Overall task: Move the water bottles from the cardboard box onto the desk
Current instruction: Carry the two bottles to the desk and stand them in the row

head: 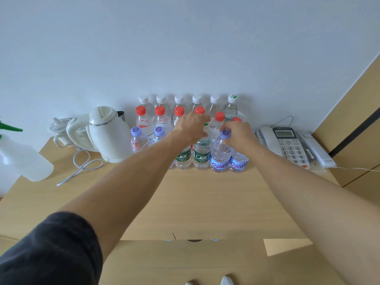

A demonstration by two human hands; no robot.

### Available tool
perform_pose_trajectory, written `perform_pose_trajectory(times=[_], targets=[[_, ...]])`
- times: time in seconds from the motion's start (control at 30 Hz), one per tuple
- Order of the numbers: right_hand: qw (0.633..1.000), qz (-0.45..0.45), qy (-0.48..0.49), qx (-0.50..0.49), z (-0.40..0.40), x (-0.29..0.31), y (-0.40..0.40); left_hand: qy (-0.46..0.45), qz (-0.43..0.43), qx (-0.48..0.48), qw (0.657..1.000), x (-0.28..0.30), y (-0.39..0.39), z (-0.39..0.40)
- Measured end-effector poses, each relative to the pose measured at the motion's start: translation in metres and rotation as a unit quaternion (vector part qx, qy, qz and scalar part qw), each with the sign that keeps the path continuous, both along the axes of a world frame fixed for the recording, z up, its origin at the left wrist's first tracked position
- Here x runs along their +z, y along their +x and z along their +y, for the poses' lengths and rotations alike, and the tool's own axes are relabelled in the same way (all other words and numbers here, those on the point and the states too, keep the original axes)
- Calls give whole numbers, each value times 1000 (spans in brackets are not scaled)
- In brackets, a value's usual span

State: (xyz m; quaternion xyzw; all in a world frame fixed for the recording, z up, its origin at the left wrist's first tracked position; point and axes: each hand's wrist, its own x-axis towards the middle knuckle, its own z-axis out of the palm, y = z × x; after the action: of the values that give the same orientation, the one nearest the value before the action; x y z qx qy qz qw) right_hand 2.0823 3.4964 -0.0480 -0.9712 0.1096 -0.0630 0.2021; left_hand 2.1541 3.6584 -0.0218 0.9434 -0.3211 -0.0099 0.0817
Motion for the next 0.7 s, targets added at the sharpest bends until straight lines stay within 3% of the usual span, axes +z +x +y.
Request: perform_pose_trajectory(times=[0.7], targets=[[1000,-20,17,-4,-3,-9,8,-1,17,-6,1000,4,5,4]])
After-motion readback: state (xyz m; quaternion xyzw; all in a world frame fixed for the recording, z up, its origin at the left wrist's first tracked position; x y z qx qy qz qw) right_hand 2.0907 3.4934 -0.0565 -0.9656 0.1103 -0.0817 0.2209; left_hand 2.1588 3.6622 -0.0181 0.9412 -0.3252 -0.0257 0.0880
